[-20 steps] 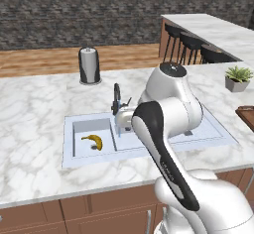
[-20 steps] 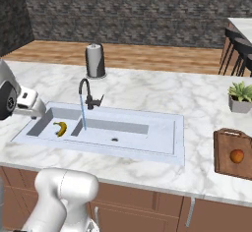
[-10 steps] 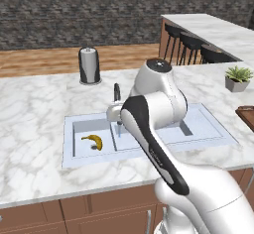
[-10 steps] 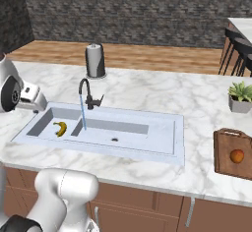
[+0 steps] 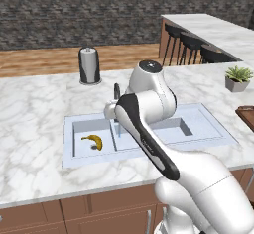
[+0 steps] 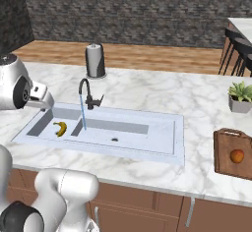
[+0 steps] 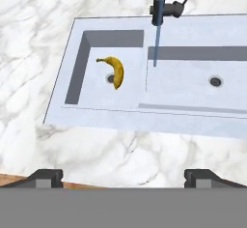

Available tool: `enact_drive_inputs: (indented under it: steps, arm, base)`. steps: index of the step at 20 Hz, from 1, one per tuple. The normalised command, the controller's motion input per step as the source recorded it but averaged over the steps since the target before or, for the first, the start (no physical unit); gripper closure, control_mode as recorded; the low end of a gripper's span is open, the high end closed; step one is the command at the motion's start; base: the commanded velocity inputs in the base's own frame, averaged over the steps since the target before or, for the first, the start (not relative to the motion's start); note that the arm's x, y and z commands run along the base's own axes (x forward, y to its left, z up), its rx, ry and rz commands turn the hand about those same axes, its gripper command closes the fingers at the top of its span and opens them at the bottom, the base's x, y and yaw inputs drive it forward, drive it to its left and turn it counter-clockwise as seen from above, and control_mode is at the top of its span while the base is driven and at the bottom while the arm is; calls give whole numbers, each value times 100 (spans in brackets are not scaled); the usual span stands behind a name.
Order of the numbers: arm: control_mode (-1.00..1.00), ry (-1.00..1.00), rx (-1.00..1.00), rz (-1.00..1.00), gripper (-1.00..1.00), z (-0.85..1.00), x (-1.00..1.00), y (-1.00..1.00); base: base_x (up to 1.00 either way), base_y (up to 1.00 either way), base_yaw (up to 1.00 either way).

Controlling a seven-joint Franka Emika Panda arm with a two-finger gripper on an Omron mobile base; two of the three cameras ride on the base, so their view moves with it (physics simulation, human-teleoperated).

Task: Pick the banana, mango from the sink and place them on the cutting board to airdry. Then turn off the sink faucet.

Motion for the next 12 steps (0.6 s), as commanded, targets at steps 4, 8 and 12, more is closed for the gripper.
enact_drive_inputs:
  steps: [4,8,12]
  arm:
    - [-100,0,0,0,-100,-9,29,11]
    - [-100,0,0,0,-100,-9,32,9]
    - [-100,0,0,2,-100,-9,29,3]
  base:
    - [0,0,0]
    - [0,0,0]
    - [0,0,0]
